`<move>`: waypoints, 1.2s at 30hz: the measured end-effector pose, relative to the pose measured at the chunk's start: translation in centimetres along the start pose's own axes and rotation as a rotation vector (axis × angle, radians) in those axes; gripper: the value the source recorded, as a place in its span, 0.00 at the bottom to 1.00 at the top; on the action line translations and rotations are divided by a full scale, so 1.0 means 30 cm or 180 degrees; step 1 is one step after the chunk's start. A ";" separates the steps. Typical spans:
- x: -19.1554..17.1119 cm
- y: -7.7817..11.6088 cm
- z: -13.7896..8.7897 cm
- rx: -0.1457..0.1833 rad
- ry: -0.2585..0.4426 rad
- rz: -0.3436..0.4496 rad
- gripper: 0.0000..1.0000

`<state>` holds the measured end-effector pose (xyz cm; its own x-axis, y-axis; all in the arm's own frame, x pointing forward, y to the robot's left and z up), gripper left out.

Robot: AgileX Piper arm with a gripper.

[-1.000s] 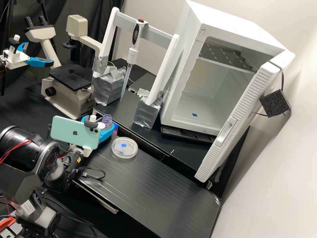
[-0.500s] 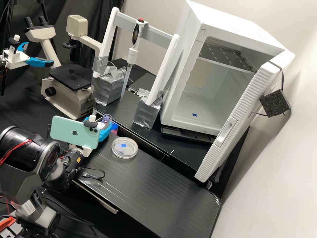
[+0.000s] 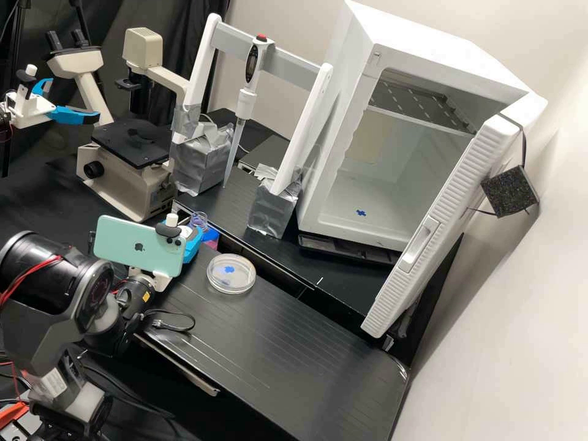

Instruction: Close the bottle

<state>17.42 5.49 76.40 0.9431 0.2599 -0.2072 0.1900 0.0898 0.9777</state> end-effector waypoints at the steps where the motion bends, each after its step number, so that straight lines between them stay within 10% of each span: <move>1: 0.000 0.001 0.001 0.0000 -0.0007 0.0006 0.00; 25: 0.032 0.073 -0.073 0.0007 0.0330 0.0362 0.00; 36: 0.149 0.053 -0.052 0.0013 0.0136 0.0314 0.00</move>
<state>21.52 8.29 76.98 0.9449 0.3080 -0.1112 0.0981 0.0577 0.9935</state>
